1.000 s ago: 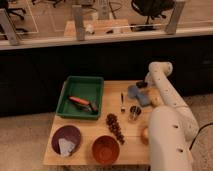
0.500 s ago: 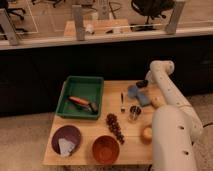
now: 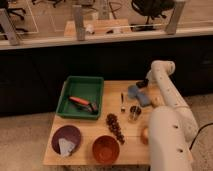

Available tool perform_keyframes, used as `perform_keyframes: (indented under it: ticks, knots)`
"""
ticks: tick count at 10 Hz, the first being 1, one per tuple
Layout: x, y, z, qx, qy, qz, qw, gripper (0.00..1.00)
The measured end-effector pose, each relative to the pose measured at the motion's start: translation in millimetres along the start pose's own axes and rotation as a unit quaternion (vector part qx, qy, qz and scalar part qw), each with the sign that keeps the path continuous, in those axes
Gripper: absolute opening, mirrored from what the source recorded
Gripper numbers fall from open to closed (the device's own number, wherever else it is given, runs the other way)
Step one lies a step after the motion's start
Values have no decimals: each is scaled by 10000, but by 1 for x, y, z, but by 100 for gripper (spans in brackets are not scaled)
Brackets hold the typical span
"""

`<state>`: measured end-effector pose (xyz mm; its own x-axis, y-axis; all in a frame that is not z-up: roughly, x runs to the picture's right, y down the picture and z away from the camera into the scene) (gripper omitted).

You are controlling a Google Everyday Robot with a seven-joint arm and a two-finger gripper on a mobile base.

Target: Wipe tray with eraser

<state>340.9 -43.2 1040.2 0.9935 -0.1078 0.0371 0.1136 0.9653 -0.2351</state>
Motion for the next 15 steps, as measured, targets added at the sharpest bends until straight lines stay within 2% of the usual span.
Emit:
perform_keyframes:
  ticks: [2, 9, 10, 13, 14, 15]
  knots:
    - [-1, 1, 5, 40, -34, 27, 10000, 53]
    - [-4, 11, 16, -1, -75, 30, 10000, 53]
    - [-4, 12, 16, -1, -78, 32, 10000, 50]
    - [-5, 12, 17, 7, -89, 55, 9999, 21]
    - [-5, 12, 17, 16, -91, 68, 9999, 16]
    - [-6, 11, 17, 25, -98, 92, 9999, 15]
